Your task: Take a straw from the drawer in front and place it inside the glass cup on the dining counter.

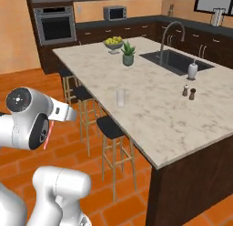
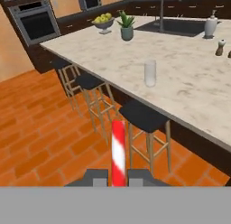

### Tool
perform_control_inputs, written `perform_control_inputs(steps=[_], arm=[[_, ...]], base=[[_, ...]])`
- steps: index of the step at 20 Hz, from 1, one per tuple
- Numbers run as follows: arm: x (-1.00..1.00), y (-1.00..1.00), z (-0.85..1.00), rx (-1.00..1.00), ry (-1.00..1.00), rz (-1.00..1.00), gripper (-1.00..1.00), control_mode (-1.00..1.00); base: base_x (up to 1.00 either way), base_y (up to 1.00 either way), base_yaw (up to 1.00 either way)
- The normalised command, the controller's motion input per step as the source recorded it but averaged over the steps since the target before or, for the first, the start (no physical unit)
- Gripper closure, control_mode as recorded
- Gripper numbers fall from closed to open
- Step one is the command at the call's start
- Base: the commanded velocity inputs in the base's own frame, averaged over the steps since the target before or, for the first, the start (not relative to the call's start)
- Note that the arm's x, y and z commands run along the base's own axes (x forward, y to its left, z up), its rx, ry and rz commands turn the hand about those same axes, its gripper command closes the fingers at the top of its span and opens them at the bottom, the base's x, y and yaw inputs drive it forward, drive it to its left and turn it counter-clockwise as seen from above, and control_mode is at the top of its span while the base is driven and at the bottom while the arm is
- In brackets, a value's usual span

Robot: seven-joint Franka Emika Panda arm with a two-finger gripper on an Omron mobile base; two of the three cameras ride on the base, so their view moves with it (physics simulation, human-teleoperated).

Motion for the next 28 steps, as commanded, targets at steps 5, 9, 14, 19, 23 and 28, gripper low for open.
perform_control_inputs(steps=[5,9,14,19,23,28], arm=[[0.00,0.00,0.00,0.00,0.00,0.00,1.00,1.00],[0.00,0.00,0.00,0.00,0.00,0.00,1.00,1.00],[0.00,0.00,0.00,0.00,0.00,0.00,1.00,1.00],[0.00,0.00,0.00,0.00,0.00,0.00,1.00,1.00],[0.00,0.00,0.00,0.00,0.00,0.00,1.00,1.00],[0.00,0.00,0.00,0.00,0.00,0.00,1.00,1.00]], base=[[0.41,0.92,-0.58],[0.34,0.85,-0.61],[0.27,0.73,-0.66],[0.22,0.76,-0.65],[0.33,0.81,-0.58],[0.76,0.44,-0.29]])
